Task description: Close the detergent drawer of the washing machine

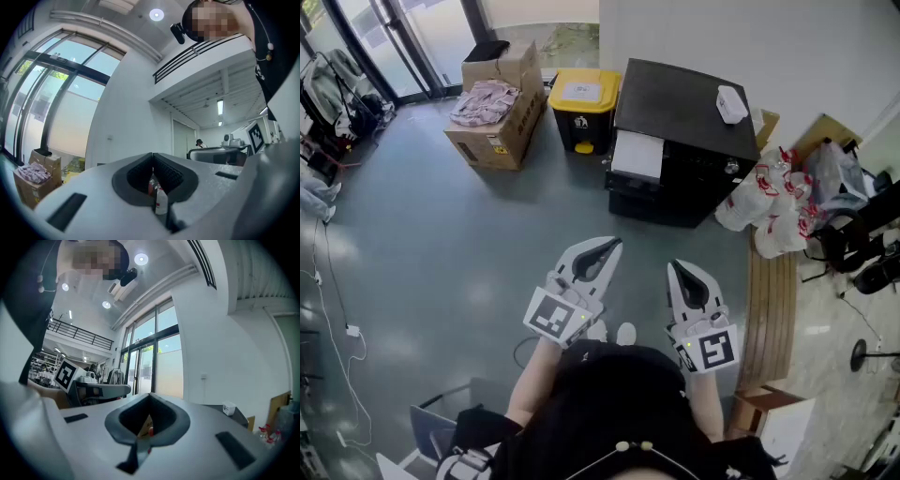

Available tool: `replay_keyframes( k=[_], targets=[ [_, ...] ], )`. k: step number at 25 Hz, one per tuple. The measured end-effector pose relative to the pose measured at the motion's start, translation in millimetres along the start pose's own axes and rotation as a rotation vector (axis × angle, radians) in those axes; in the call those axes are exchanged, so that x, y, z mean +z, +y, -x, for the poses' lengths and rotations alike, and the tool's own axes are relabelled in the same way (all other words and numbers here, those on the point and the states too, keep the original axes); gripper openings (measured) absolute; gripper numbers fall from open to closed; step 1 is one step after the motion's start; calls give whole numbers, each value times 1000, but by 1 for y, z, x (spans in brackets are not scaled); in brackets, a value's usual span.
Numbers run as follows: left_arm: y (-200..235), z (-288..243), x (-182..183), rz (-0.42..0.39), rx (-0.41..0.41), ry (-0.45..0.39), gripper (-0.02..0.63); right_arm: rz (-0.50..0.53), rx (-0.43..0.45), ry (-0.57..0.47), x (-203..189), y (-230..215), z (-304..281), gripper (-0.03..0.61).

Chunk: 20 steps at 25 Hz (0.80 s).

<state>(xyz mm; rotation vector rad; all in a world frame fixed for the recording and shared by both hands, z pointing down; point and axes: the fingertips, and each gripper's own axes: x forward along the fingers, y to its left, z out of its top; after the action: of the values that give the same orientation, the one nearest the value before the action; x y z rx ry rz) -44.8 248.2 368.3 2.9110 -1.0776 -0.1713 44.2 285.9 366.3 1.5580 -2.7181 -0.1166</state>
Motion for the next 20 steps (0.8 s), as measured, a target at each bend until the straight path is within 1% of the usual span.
replay_keyframes(
  k=[12, 17, 20],
  targets=[
    [-6, -6, -4, 25, -31, 7, 6, 8, 12, 12, 0, 2, 1, 3],
    [-9, -9, -5, 25, -44, 18, 6, -38, 44, 4, 2, 0, 2, 3],
    [-7, -8, -10, 35, -46, 34, 6, -46, 60, 5, -2, 0, 2, 3]
  ],
)
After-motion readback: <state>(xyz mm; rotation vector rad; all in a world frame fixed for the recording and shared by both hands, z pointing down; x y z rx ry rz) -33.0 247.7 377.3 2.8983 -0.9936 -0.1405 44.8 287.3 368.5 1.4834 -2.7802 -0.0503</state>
